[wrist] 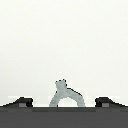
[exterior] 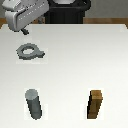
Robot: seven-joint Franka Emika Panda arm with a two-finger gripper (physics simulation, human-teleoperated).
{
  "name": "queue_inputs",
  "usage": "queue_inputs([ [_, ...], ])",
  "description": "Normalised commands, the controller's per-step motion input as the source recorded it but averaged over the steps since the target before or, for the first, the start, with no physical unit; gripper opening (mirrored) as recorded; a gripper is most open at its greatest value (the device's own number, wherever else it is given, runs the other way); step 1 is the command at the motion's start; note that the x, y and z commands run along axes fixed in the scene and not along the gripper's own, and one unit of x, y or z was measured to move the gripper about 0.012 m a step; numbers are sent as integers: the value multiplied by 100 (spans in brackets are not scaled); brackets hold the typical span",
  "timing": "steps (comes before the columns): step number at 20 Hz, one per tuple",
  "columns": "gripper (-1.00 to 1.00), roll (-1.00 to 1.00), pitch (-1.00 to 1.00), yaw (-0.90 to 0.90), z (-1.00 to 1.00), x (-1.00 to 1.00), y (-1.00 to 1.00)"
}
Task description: Put the loop with the handle onto the peg.
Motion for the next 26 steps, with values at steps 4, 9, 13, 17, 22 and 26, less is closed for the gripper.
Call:
queue_inputs([
  [4, 100, 0, 0, 0, -100, 0, 0],
  [9, 100, 0, 0, 0, -20, -20, 20],
  [13, 100, 0, 0, 0, -50, -25, 0],
  [17, 100, 0, 0, 0, -25, 0, -25],
  [22, 100, 0, 0, 0, -60, 0, 0],
  [26, 100, 0, 0, 0, 0, 25, 0],
])
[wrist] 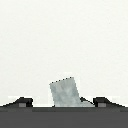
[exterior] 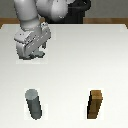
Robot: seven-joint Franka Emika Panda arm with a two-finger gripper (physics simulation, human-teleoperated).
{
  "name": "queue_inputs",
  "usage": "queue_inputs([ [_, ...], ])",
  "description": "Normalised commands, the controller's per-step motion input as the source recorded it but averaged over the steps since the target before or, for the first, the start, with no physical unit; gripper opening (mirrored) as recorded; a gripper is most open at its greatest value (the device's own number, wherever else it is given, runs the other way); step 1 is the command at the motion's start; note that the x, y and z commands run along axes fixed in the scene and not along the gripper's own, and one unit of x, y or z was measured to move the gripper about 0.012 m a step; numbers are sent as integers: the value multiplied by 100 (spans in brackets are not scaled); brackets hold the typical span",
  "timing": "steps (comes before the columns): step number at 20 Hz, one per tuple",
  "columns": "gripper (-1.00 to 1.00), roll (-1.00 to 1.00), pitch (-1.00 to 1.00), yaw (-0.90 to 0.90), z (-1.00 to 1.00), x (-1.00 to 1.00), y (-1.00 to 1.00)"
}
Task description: Put the loop with the handle onto the peg.
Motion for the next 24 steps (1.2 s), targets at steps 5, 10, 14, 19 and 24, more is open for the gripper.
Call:
queue_inputs([
  [5, 100, 0, 0, 0, 0, 40, 0],
  [10, 100, 0, 0, 0, 0, 20, 0],
  [14, 100, 0, 0, 0, 0, -25, 0],
  [19, 100, 0, 0, 0, -40, 0, 0],
  [24, 100, 0, 0, 0, 0, -40, 0],
])
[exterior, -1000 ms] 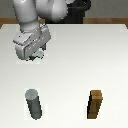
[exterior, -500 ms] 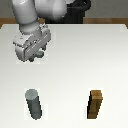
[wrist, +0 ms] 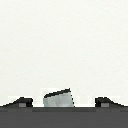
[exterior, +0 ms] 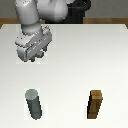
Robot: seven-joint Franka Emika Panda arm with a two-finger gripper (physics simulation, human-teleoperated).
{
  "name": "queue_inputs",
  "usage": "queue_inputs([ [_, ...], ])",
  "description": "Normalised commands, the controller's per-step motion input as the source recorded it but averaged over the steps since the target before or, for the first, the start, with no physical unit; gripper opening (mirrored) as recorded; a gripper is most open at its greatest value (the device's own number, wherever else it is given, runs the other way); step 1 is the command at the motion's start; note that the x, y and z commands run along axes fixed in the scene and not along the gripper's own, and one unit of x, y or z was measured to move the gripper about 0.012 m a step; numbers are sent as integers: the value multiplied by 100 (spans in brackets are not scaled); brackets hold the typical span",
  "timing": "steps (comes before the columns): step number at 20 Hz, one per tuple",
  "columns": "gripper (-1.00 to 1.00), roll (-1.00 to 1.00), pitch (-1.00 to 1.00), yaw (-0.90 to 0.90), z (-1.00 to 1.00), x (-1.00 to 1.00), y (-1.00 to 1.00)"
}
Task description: Put the loop with the handle onto the peg.
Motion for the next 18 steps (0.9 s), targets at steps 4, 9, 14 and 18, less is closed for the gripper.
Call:
queue_inputs([
  [4, -100, 0, 0, 0, 0, -25, 0],
  [9, -100, 0, 0, 0, 0, 0, 0],
  [14, -100, 0, 0, 0, 0, 0, 0],
  [18, -100, 0, 0, 0, 25, 0, 0],
])
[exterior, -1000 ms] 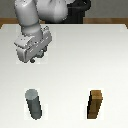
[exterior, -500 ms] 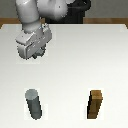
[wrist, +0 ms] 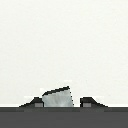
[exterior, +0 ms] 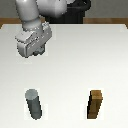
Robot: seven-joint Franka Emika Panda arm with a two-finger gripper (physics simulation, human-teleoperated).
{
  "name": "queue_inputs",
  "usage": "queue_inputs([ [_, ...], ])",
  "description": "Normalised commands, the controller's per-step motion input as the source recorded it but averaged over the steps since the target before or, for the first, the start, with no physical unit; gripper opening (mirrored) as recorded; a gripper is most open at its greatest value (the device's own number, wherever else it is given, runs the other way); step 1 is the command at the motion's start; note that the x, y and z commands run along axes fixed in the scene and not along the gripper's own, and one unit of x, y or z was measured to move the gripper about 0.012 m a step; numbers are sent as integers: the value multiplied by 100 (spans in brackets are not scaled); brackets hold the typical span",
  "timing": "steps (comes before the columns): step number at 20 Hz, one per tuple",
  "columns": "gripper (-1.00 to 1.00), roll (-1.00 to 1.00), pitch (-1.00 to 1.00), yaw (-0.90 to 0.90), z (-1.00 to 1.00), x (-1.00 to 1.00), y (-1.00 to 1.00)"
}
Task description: Put the loop with the handle onto the peg.
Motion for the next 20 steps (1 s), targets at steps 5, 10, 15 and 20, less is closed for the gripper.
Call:
queue_inputs([
  [5, -100, 0, 0, 0, 40, 0, 0],
  [10, -100, 0, 0, 0, 80, 0, 0],
  [15, -100, 0, 0, 3, 0, 0, 0],
  [20, -100, 0, 0, 95, 0, 0, 0],
])
